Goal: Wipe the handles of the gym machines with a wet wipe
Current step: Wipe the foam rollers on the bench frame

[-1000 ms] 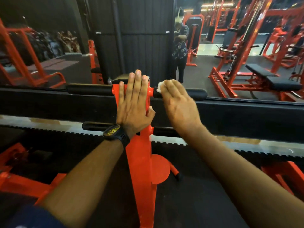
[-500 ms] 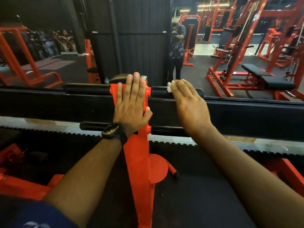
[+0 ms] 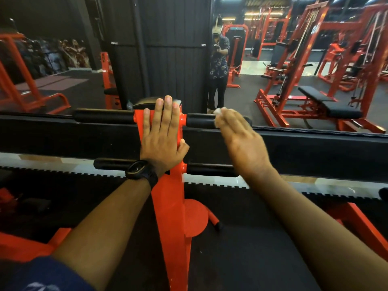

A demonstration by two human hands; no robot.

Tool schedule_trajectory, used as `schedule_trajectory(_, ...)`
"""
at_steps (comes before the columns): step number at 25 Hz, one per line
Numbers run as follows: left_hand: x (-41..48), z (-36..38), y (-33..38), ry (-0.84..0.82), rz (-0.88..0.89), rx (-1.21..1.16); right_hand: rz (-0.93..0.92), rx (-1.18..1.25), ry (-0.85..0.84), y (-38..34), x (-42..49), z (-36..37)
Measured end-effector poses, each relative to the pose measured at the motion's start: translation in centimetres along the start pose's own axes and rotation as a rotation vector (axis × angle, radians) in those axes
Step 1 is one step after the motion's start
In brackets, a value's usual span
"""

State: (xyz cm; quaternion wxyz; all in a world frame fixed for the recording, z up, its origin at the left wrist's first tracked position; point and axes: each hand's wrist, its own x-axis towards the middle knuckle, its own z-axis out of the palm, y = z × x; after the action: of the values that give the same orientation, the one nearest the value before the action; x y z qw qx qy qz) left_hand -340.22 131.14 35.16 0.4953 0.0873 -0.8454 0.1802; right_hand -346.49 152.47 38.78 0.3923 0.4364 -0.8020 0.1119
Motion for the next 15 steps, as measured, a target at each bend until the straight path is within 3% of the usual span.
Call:
schedule_trajectory(2,-0.1,0.0,-0.1,0.010,-0.003,-0.001,0.157,0.020,-0.006,0.3,-0.1,-0.3)
schedule_trajectory(5,-0.2,0.3,0.1,0.035,-0.024,0.002,0.126,-0.039,-0.003,-0.8,-1.1,0.1)
schedule_trajectory(8,-0.1,0.4,0.0,0.025,-0.016,-0.006,0.226,0.050,-0.002,0.0,-0.4,-0.8)
schedule_trajectory(11,-0.2,0.4,0.1,0.048,-0.024,-0.016,0.095,0.047,0.037,-1.0,-0.8,-0.1)
schedule_trajectory(15,0.0,0.4,0.4,0.074,-0.023,-0.030,0.084,0.077,0.113,-0.5,-1.0,1.0)
